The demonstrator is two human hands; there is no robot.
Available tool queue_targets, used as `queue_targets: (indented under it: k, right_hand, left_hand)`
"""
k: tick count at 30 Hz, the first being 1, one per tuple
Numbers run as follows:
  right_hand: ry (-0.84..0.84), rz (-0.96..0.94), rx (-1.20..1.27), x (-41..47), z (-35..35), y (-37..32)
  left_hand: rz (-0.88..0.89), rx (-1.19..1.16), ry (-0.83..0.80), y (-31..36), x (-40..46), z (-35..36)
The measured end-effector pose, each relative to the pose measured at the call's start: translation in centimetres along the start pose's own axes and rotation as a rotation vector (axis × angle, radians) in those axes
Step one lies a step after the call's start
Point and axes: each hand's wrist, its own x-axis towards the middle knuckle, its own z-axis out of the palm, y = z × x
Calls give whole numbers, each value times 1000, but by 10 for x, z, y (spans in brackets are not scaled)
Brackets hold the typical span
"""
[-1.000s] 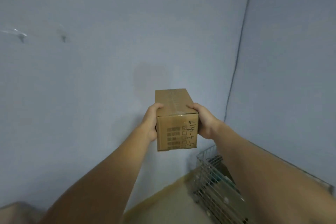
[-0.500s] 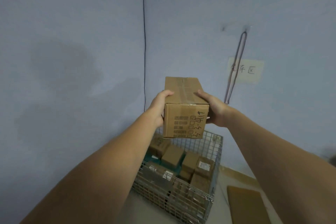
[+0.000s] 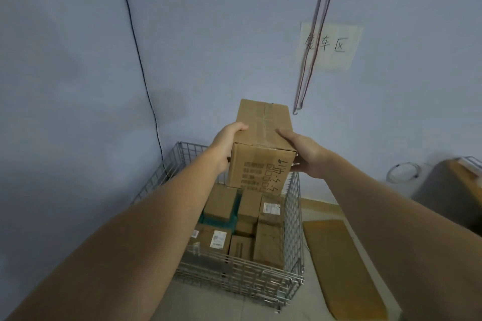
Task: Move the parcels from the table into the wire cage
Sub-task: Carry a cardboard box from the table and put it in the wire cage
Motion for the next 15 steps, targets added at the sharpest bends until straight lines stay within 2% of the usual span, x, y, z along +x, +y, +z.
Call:
queue_targets:
  k: [8,12,15]
  right_hand:
    - [14,204,30,134,1,82]
    - [-18,327,47,215,10,158]
    - [-66,419,64,267,22,225]
  left_hand:
    - [-172,61,-23,-81,145,0]
    - [-247,197,-7,-147,221,-10]
    - [-377,292,4,-207,276,-17]
